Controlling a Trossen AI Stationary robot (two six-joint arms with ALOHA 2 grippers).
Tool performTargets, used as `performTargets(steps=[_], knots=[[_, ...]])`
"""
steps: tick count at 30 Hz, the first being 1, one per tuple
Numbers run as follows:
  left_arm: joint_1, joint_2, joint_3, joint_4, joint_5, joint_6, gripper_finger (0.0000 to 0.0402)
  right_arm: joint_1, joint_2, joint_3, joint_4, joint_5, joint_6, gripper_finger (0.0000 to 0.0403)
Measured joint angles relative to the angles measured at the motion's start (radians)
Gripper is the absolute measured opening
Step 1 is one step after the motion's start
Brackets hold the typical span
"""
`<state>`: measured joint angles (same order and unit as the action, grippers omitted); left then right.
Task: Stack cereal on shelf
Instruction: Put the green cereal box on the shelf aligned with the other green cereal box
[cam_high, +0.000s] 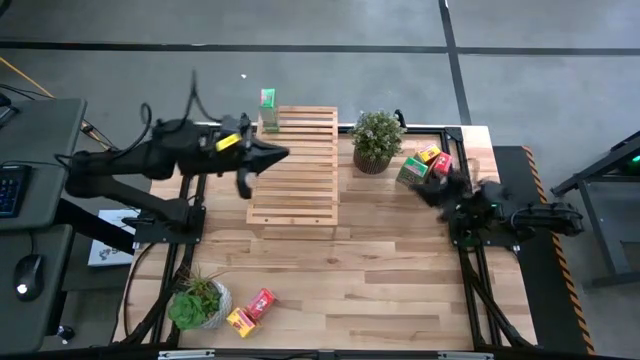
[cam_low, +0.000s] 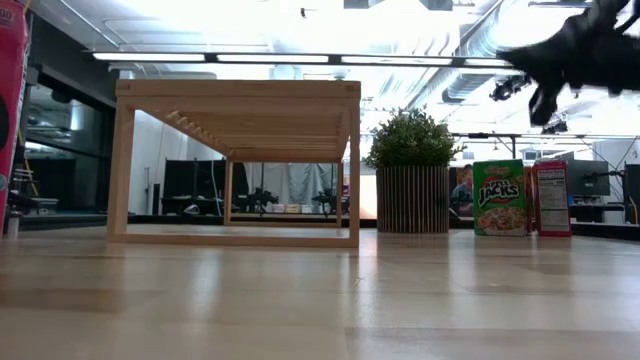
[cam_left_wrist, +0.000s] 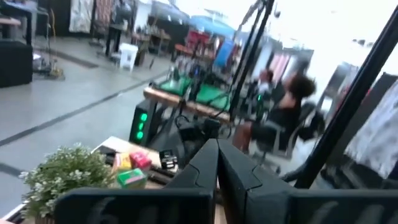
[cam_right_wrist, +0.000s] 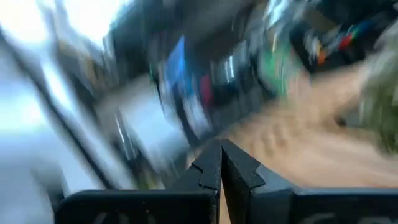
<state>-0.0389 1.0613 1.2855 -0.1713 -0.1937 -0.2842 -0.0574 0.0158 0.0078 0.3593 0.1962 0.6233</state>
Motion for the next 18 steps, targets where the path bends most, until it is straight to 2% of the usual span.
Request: performTargets(steps=[3,5,9,11,13,15,18], knots=[[-0.030,-0.060,-0.067,0.050,-0.062,-0.010,0.0000,0.000,0.009,0.000,0.242,0.203,0.175,0.0000],[-0.039,-0.084,-0.090,0.066,-0.101,-0.011,0.0000,0.000,0.035,0.011,0.351,0.291,0.171,0.0000],[-0.042,-0.102,-0.095,0.069,-0.131,-0.010,0.0000,0.000,0.165,0.169,0.371,0.304,0.096,0.0001],[-0.038,-0.101,-0.095,0.066,-0.133,-0.002,0.0000,-0.001,0.263,0.282,0.264,0.302,0.039,0.0006],[-0.034,-0.100,-0.095,0.065,-0.133,0.004,0.0000,0.000,0.359,0.414,0.084,0.290,-0.035,0.0023],[-0.033,-0.101,-0.095,0.065,-0.133,0.005,0.0000,-0.004,0.444,0.564,-0.188,0.280,-0.108,0.0053],[-0.033,-0.100,-0.095,0.060,-0.129,0.004,0.0000,-0.036,0.575,0.785,-0.673,0.288,-0.131,0.0118]])
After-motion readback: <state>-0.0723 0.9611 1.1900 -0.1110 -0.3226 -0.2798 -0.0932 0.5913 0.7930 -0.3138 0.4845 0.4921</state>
